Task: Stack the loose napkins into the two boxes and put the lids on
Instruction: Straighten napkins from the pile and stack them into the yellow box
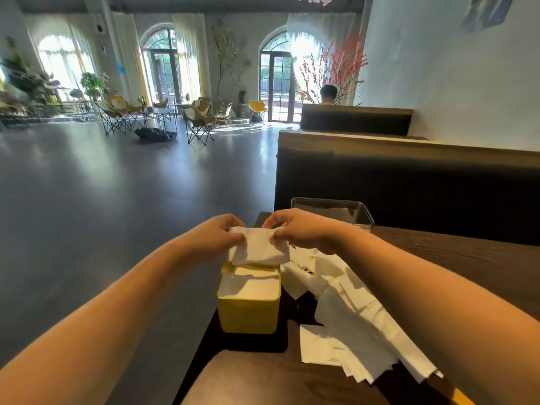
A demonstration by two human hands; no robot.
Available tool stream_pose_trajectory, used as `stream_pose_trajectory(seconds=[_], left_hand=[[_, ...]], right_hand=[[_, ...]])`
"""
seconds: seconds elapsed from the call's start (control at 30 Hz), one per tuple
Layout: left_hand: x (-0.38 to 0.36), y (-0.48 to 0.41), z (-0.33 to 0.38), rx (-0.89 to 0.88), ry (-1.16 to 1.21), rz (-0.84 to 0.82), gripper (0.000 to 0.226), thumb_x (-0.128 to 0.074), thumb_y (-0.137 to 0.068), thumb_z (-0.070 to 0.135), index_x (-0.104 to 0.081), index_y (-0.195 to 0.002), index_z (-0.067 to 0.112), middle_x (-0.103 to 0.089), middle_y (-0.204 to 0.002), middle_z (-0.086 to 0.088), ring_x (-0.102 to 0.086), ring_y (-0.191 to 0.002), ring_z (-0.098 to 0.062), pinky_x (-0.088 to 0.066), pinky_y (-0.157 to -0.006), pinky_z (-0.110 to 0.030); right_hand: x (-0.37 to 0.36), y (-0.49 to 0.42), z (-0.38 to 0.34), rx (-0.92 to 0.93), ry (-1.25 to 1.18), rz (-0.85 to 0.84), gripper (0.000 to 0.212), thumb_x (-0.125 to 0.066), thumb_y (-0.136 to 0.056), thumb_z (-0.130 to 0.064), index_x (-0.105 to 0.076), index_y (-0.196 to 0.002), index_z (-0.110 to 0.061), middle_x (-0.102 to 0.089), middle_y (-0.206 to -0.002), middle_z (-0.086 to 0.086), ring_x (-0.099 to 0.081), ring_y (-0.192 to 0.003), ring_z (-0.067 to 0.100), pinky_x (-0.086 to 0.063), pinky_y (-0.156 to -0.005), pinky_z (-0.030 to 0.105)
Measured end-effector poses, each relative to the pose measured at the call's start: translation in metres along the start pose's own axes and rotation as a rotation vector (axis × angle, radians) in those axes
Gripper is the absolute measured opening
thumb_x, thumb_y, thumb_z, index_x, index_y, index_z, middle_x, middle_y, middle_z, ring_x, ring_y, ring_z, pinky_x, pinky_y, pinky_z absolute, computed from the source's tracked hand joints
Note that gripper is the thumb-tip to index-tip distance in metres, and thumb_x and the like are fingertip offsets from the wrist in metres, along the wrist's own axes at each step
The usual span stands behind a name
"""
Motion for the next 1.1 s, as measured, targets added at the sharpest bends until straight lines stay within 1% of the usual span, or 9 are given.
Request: stream_pose_trajectory(seconds=[0.07, 0.2, 0.37, 0.47, 0.57, 0.7, 0.87, 0.97, 1.1], left_hand=[[-0.006, -0.010, -0.002, 0.012, -0.087, -0.031, 0.020, -0.064, -0.101, 0.026, -0.064, -0.121, 0.025, -0.066, -0.112, 0.001, -0.063, -0.102, -0.014, -0.048, -0.077, -0.022], [-0.008, -0.022, -0.007, 0.011, -0.179, -0.069, 0.022, -0.062, -0.102, 0.027, -0.063, -0.124, 0.027, -0.066, -0.114, 0.003, -0.065, -0.102, -0.016, -0.052, -0.076, -0.022], [-0.009, -0.026, -0.010, -0.023, -0.295, -0.070, 0.022, -0.060, -0.104, 0.033, -0.060, -0.125, 0.035, -0.065, -0.114, 0.007, -0.066, -0.097, -0.012, -0.052, -0.071, -0.019], [-0.017, -0.026, -0.008, -0.052, -0.449, -0.040, 0.025, -0.056, -0.104, 0.040, -0.057, -0.129, 0.041, -0.063, -0.108, 0.011, -0.063, -0.098, -0.012, -0.055, -0.090, -0.034], [-0.022, -0.025, -0.006, -0.099, -0.674, -0.017, 0.030, -0.047, -0.106, 0.044, -0.054, -0.135, 0.038, -0.064, -0.107, 0.014, -0.058, -0.104, -0.014, -0.040, -0.107, -0.043], [-0.029, -0.026, -0.008, -0.122, -0.716, -0.053, 0.030, -0.046, -0.106, 0.046, -0.057, -0.133, 0.039, -0.069, -0.117, 0.017, -0.060, -0.108, -0.011, -0.036, -0.102, -0.041], [-0.034, -0.023, -0.003, -0.156, -0.823, -0.048, 0.030, -0.048, -0.104, 0.051, -0.057, -0.129, 0.038, -0.069, -0.108, 0.015, -0.061, -0.096, -0.012, -0.043, -0.089, -0.037], [-0.035, -0.018, 0.000, -0.177, -0.942, -0.001, 0.034, -0.050, -0.101, 0.051, -0.054, -0.131, 0.036, -0.069, -0.109, 0.012, -0.064, -0.101, -0.016, -0.044, -0.096, -0.045], [-0.033, -0.011, 0.011, -0.203, -1.052, 0.063, 0.040, -0.050, -0.100, 0.052, -0.050, -0.136, 0.032, -0.063, -0.120, 0.006, -0.059, -0.116, -0.022, -0.045, -0.100, -0.048]], right_hand=[[-0.001, -0.011, 0.005, -0.025, 0.021, -0.037, 0.023, -0.067, -0.100, -0.017, -0.067, -0.122, -0.022, -0.066, -0.116, -0.002, -0.064, -0.107, 0.016, -0.056, -0.096, 0.030], [-0.003, -0.022, 0.005, -0.011, 0.077, -0.050, 0.023, -0.068, -0.099, -0.021, -0.066, -0.122, -0.028, -0.068, -0.109, -0.003, -0.064, -0.082, 0.015, -0.049, -0.062, 0.018], [-0.016, -0.033, 0.011, -0.038, 0.125, -0.086, 0.027, -0.066, -0.102, -0.020, -0.062, -0.126, -0.029, -0.067, -0.109, -0.003, -0.065, -0.074, 0.014, -0.050, -0.054, 0.016], [-0.025, -0.036, 0.015, -0.048, 0.195, -0.076, 0.032, -0.062, -0.102, -0.018, -0.060, -0.132, -0.029, -0.064, -0.110, -0.005, -0.066, -0.084, 0.015, -0.054, -0.057, 0.018], [-0.030, -0.040, 0.017, -0.048, 0.270, -0.055, 0.034, -0.059, -0.104, -0.016, -0.058, -0.136, -0.029, -0.061, -0.116, -0.003, -0.067, -0.092, 0.019, -0.060, -0.062, 0.021], [-0.041, -0.040, 0.017, -0.049, 0.366, -0.099, 0.032, -0.060, -0.104, -0.016, -0.059, -0.135, -0.025, -0.065, -0.116, 0.001, -0.068, -0.096, 0.020, -0.064, -0.076, 0.030], [-0.050, -0.037, 0.015, -0.017, 0.504, -0.079, 0.042, -0.062, -0.102, -0.008, -0.057, -0.141, -0.024, -0.067, -0.121, 0.003, -0.066, -0.104, 0.023, -0.059, -0.090, 0.034], [-0.051, -0.034, 0.021, -0.031, 0.501, 0.016, 0.048, -0.067, -0.098, -0.008, -0.057, -0.141, -0.028, -0.067, -0.123, 0.000, -0.066, -0.103, 0.022, -0.061, -0.090, 0.036], [-0.043, -0.022, 0.011, 0.028, 0.594, 0.202, 0.039, -0.069, -0.099, -0.021, -0.054, -0.135, -0.030, -0.065, -0.116, -0.002, -0.064, -0.098, 0.020, -0.062, -0.088, 0.036]])
Point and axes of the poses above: each hand's wrist, its own y-axis away from the middle knuckle, its own x-axis out of the back of the hand, z = x × y, the point moved 7 cm from there along -y, towards the middle knuckle
